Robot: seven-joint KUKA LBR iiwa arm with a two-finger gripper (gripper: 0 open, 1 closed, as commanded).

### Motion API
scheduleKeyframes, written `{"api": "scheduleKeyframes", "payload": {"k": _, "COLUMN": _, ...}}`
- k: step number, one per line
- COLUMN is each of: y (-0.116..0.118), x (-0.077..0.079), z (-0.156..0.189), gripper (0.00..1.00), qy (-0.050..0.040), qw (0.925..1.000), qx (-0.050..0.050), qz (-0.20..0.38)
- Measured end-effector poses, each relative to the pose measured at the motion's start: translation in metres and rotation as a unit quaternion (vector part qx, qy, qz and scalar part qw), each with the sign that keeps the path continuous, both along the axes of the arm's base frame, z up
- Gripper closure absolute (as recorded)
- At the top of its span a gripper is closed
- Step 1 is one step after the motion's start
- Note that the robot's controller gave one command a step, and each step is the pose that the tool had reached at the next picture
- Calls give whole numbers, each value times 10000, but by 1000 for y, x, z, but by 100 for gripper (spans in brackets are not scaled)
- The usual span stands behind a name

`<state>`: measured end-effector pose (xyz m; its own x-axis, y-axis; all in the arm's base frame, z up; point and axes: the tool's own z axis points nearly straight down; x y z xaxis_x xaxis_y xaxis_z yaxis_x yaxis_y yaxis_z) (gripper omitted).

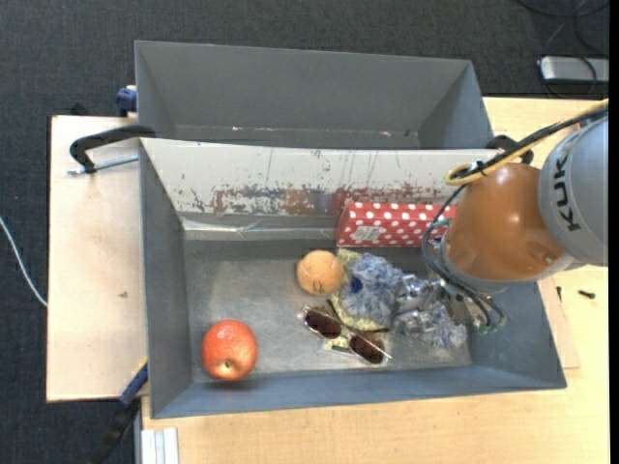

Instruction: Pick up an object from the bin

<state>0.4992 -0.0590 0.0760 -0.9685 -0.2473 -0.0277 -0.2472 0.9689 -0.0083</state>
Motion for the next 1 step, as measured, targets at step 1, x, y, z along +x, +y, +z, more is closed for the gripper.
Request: {"api": "scheduleKeyframes", "payload": {"k": 1, "y": 0, "x": 0, "z": 0, "gripper": 100, "qy": 0, "qw": 10000, "qx": 0, "qz": 1}}
